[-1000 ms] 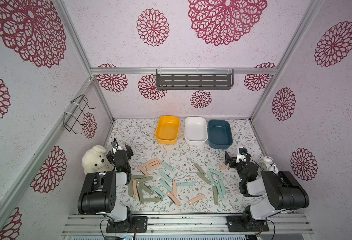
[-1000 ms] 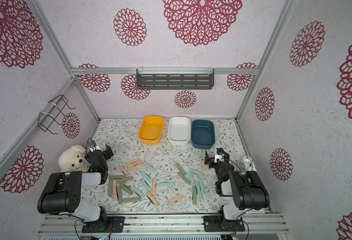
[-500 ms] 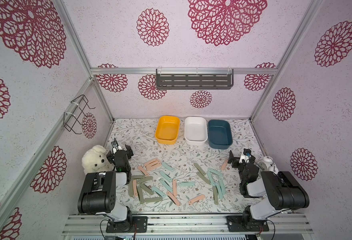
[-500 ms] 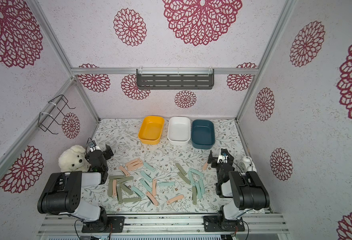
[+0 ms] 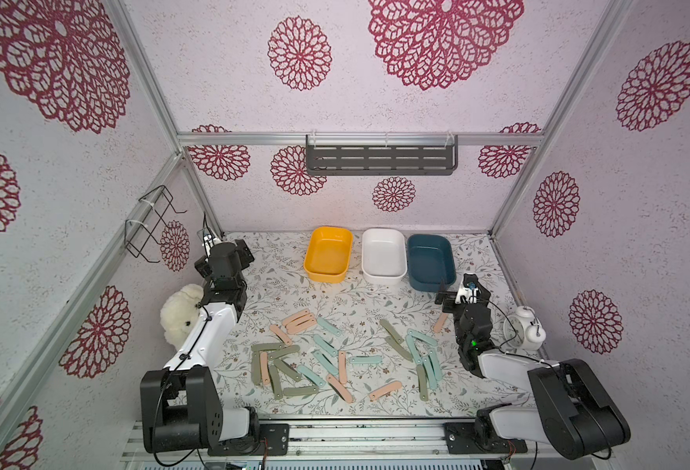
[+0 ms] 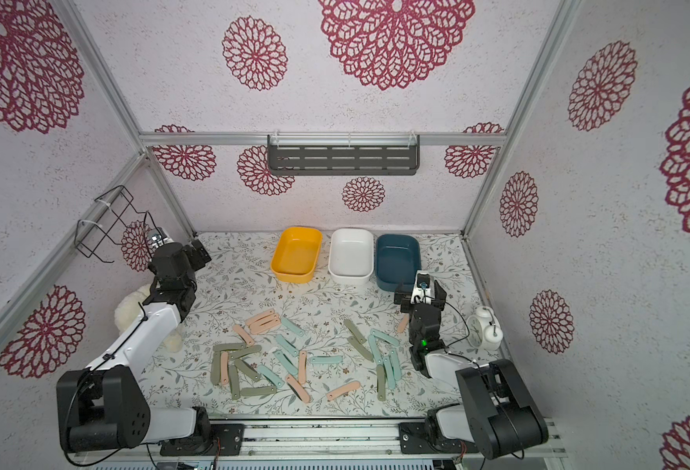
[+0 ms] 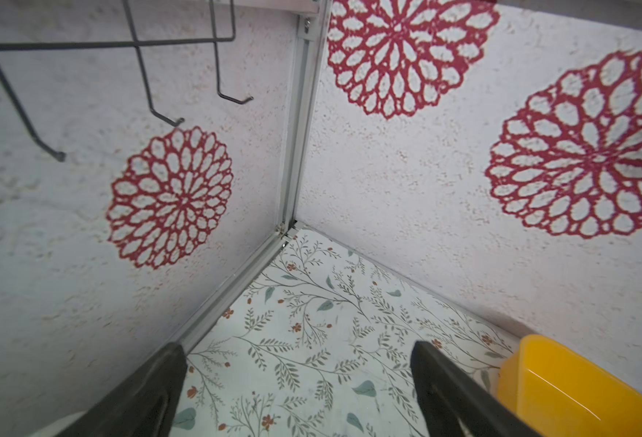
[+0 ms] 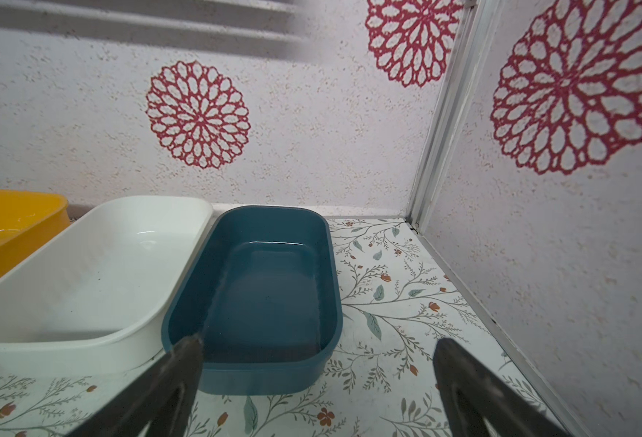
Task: Place the fruit knives into the storage box by color
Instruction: Move the storage box to the center of the board.
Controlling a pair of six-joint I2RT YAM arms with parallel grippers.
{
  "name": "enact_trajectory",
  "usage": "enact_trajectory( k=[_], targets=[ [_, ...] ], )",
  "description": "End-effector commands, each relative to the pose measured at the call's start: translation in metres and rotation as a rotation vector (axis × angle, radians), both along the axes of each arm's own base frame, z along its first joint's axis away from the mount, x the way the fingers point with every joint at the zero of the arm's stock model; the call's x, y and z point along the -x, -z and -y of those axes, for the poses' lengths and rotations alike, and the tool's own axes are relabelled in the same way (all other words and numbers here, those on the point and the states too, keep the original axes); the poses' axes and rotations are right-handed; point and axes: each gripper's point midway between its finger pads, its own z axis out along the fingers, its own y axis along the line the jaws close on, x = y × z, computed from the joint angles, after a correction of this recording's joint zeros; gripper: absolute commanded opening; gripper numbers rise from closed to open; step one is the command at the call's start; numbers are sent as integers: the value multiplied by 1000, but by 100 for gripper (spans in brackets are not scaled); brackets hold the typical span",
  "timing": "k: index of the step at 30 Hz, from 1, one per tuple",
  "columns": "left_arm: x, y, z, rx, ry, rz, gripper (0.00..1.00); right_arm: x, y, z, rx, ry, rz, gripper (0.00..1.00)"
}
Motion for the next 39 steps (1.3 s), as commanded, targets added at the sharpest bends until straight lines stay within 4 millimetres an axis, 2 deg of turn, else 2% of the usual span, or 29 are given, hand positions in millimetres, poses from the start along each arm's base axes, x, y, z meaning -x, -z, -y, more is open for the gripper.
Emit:
enact_trajectory(
  k=[1,5,12,14,18,21,25,30,33,39],
  targets=[
    [9,59,32,72,88,-222,97,0,2,-2,37,48,-41,99],
    [3,51,53,98,169,-206,97,-17,6,-14,-15,38,-116,99],
    [-5,45,86,144,286,-227,97,-63,25,-54,-12,-57,-302,99],
    [-9,46,88,155,292,-239,97,-76,29,-65,-25,-82,-349,99],
    [-18,44,93,173,311,-251,97,-105,23,-87,-41,-124,-423,99],
    [-21,43,96,183,324,-255,97,-118,20,-97,-61,-146,-455,99],
    [-28,47,103,205,350,-298,97,-122,19,-104,-98,-162,-485,99],
    [-43,49,113,256,381,-328,97,-130,37,-103,-126,-161,-587,100],
    [-56,49,120,281,414,-331,97,-140,44,-105,-166,-179,-644,99],
    [-87,67,128,395,476,-361,97,-163,57,-102,-217,-169,-692,99]
  ],
)
